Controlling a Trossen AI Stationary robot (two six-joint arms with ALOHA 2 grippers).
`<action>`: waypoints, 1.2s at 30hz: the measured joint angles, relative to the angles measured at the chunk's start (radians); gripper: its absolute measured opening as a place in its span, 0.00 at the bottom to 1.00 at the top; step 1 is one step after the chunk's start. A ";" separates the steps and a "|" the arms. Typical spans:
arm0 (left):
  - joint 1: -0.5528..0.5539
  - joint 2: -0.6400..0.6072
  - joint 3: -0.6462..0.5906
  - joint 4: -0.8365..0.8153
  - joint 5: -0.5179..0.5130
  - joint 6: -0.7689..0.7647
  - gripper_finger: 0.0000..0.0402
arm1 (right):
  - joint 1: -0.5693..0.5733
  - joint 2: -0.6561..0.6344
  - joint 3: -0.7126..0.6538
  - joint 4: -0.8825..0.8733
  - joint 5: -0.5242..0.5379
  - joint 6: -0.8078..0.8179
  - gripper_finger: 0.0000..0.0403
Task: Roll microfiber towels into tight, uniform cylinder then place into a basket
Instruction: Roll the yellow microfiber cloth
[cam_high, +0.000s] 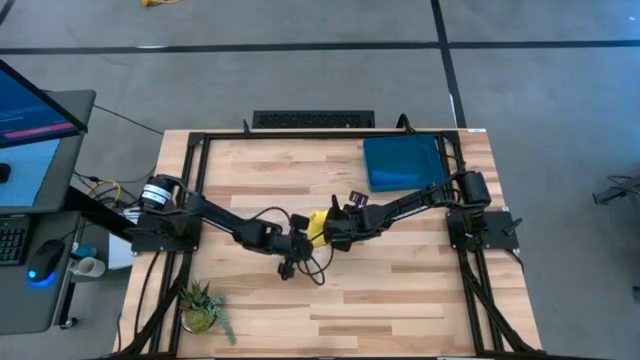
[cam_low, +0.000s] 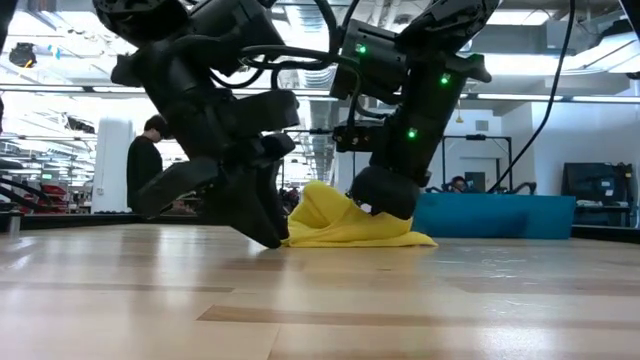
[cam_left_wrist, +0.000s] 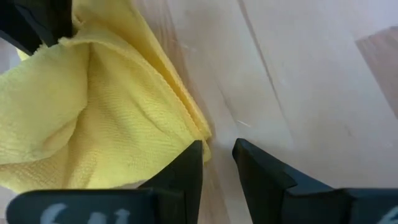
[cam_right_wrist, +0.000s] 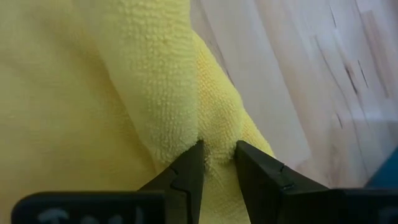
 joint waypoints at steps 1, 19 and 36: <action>-0.003 -0.007 0.000 -0.009 -0.001 0.003 0.23 | 0.000 0.000 0.000 0.004 0.000 0.002 0.29; -0.062 -0.089 -0.003 0.134 -0.204 0.178 0.23 | 0.019 -0.003 -0.044 0.068 0.007 0.023 0.29; 0.045 -0.062 -0.003 0.278 -0.228 0.255 0.23 | 0.019 -0.002 -0.044 0.068 -0.018 0.021 0.29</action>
